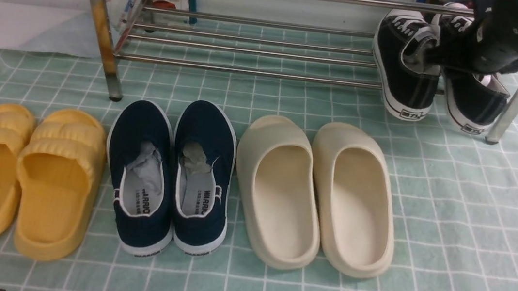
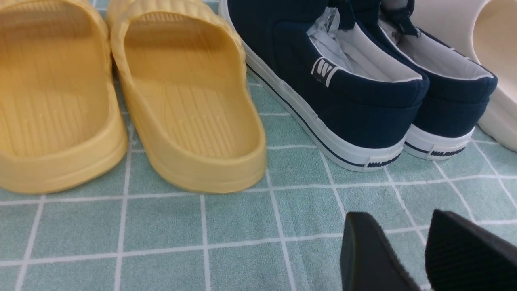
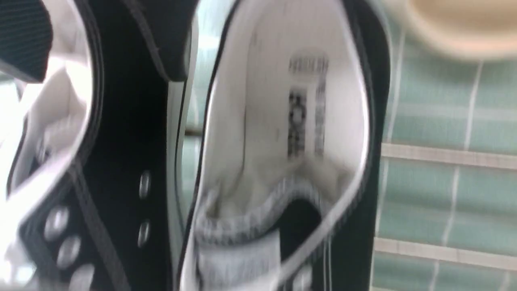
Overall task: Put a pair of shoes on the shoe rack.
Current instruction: Use the right arm to put a shoe into the shoe rack
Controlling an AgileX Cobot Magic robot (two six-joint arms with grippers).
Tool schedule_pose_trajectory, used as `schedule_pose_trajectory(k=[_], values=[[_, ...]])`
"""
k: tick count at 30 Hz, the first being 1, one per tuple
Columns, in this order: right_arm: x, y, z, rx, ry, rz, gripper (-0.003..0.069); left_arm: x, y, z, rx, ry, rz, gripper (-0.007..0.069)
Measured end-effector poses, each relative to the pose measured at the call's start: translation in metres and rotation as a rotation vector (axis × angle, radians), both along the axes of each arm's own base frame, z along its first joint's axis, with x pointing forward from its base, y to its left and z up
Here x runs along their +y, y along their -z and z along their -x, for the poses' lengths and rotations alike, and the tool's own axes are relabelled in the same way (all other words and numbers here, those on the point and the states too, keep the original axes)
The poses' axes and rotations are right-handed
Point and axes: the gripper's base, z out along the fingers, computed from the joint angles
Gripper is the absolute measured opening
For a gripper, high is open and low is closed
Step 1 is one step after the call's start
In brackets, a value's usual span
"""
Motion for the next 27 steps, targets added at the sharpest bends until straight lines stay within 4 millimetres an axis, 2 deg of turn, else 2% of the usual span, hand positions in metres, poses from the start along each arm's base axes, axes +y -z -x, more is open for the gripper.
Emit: schedule_pose_trajectory(k=[3, 4, 8, 10, 11, 14, 18, 22, 27], values=[[0.003, -0.009, 0.013, 0.082, -0.055, -0.017, 0.0302, 0.000, 0.000, 0.000, 0.000, 0.000, 0.000, 0.0239], [0.003, -0.010, 0.014, 0.090, -0.066, -0.011, 0.0294, 0.000, 0.000, 0.000, 0.000, 0.000, 0.000, 0.0239], [0.003, -0.036, 0.037, 0.139, -0.151, -0.011, 0.0116, 0.000, 0.000, 0.000, 0.000, 0.000, 0.000, 0.0239], [0.000, -0.041, 0.047, 0.204, -0.161, 0.007, 0.0025, 0.000, 0.000, 0.000, 0.000, 0.000, 0.000, 0.0239], [-0.001, -0.040, 0.047, 0.213, -0.160, 0.009, 0.0019, 0.000, 0.000, 0.000, 0.000, 0.000, 0.000, 0.0239], [-0.008, -0.026, 0.057, 0.343, -0.167, 0.042, -0.0003, 0.000, 0.000, 0.000, 0.000, 0.000, 0.000, 0.0239], [-0.016, 0.018, 0.067, 0.451, -0.175, 0.060, -0.0003, 0.000, 0.000, 0.000, 0.000, 0.000, 0.000, 0.0239], [-0.024, 0.047, 0.060, 0.376, -0.193, 0.088, -0.0003, 0.000, 0.000, 0.000, 0.000, 0.000, 0.000, 0.0239], [-0.038, 0.059, 0.036, 0.195, -0.161, 0.088, -0.0003, 0.000, 0.000, 0.000, 0.000, 0.000, 0.000, 0.0239]])
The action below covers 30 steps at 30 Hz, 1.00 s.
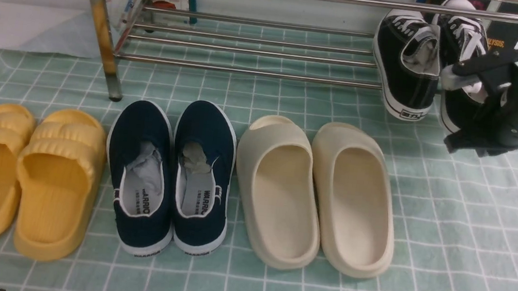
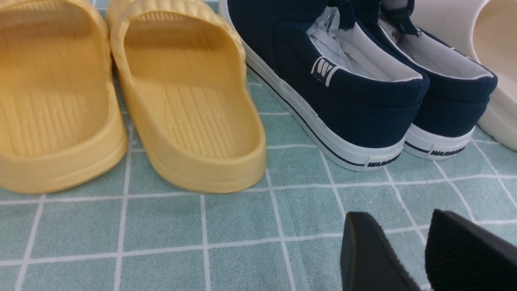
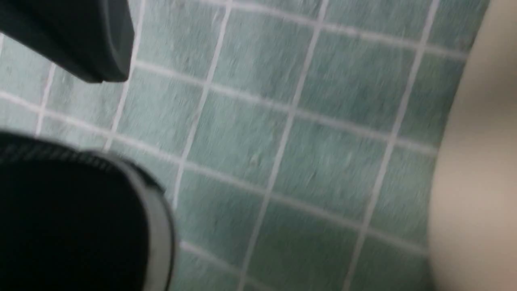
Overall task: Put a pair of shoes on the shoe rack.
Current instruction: Use the right arm to put a shoe into the shoe rack
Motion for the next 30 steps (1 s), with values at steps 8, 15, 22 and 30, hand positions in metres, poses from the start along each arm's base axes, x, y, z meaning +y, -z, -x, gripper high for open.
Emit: schedule_pose_trajectory(k=[8, 15, 22, 30], values=[[-0.007, -0.005, -0.011, -0.070, 0.071, -0.037, -0.0003, 0.000, 0.000, 0.000, 0.000, 0.000, 0.000, 0.0239], [-0.004, -0.025, -0.022, -0.187, 0.069, -0.075, -0.0003, 0.000, 0.000, 0.000, 0.000, 0.000, 0.000, 0.0239], [-0.004, -0.029, -0.025, -0.219, 0.057, -0.065, -0.0001, 0.000, 0.000, 0.000, 0.000, 0.000, 0.000, 0.0239], [-0.003, -0.034, -0.015, -0.151, 0.085, -0.044, 0.0000, 0.000, 0.000, 0.000, 0.000, 0.000, 0.000, 0.0239]])
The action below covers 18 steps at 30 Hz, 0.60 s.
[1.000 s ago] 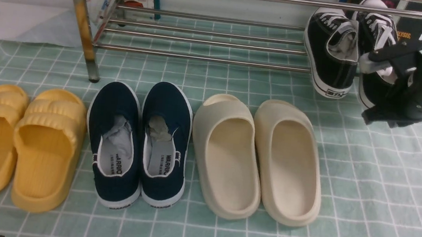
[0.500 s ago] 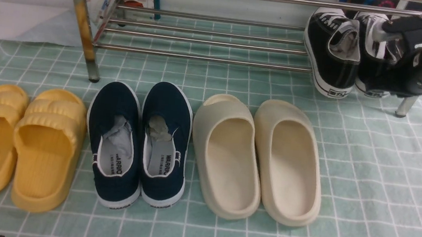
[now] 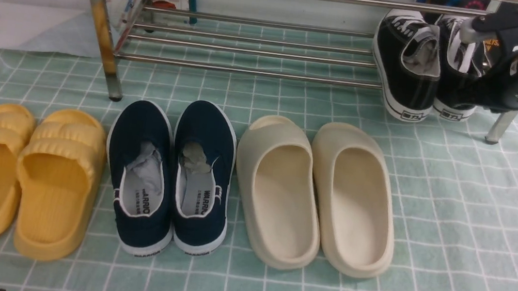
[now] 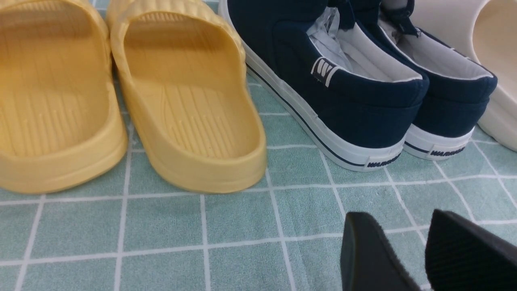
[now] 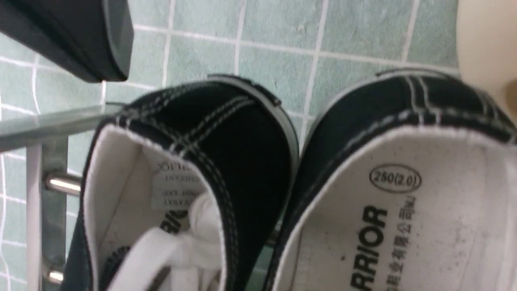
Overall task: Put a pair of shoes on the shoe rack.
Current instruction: Use the right arm to put a shoe into the shoe rack
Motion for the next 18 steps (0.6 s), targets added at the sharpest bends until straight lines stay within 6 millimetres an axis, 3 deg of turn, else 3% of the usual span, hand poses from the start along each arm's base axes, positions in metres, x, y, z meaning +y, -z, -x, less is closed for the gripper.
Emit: schedule_pose_trajectory(k=[5, 8, 13, 18], values=[[0.013, -0.018, 0.020, 0.073, 0.007, 0.004, 0.0002, 0.000, 0.000, 0.000, 0.000, 0.000, 0.000, 0.0239], [0.024, -0.017, 0.027, 0.096, -0.021, -0.011, 0.0002, 0.000, 0.000, 0.000, 0.000, 0.000, 0.000, 0.0239], [0.050, 0.003, 0.023, 0.084, -0.137, -0.059, 0.0003, 0.000, 0.000, 0.000, 0.000, 0.000, 0.000, 0.0239], [0.045, 0.021, 0.007, 0.033, -0.152, -0.049, 0.0005, 0.000, 0.000, 0.000, 0.000, 0.000, 0.000, 0.0239]])
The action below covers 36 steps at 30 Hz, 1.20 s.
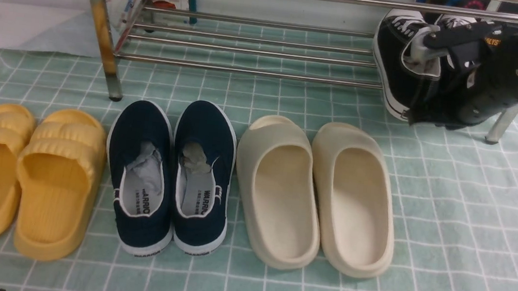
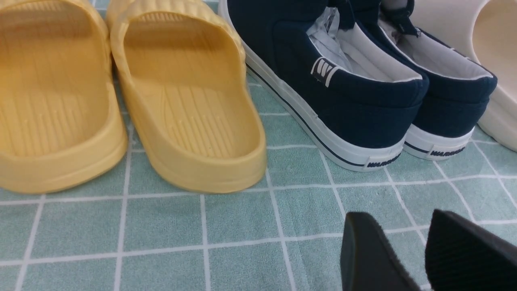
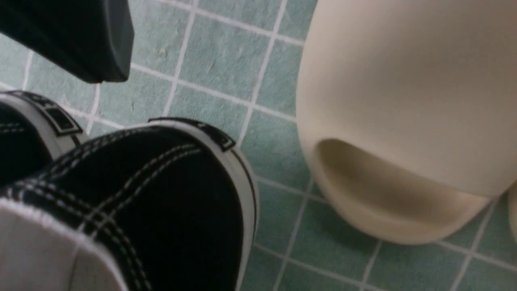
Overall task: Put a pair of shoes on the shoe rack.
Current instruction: Use the right arm to put a shoe into the shoe rack
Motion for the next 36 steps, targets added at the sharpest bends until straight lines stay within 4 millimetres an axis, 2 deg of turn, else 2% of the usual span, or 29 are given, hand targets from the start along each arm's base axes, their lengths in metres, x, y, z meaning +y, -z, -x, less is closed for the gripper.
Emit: schedule_pose_trajectory(k=[8, 12, 15, 18, 22, 24, 28, 36], values=[[-0.041, 0.002, -0.009, -0.024, 0.087, 0.032, 0.0005, 0.000, 0.000, 0.000, 0.000, 0.000, 0.000, 0.0239], [-0.050, 0.004, -0.008, 0.002, 0.120, 0.037, 0.0005, 0.000, 0.000, 0.000, 0.000, 0.000, 0.000, 0.0239], [-0.046, 0.004, -0.004, 0.044, 0.129, 0.014, 0.0005, 0.000, 0.000, 0.000, 0.000, 0.000, 0.000, 0.0239], [-0.031, 0.000, 0.000, 0.050, 0.074, 0.000, 0.0005, 0.000, 0.000, 0.000, 0.000, 0.000, 0.000, 0.0239], [-0.011, -0.005, -0.003, -0.028, -0.002, -0.044, 0.0005, 0.000, 0.000, 0.000, 0.000, 0.000, 0.000, 0.0239], [-0.009, -0.002, -0.009, -0.070, -0.013, -0.055, 0.0005, 0.000, 0.000, 0.000, 0.000, 0.000, 0.000, 0.0239], [-0.017, 0.010, -0.017, -0.090, -0.008, -0.041, 0.0005, 0.000, 0.000, 0.000, 0.000, 0.000, 0.000, 0.0239], [-0.028, 0.012, -0.019, -0.080, 0.016, -0.040, 0.0005, 0.000, 0.000, 0.000, 0.000, 0.000, 0.000, 0.0239]])
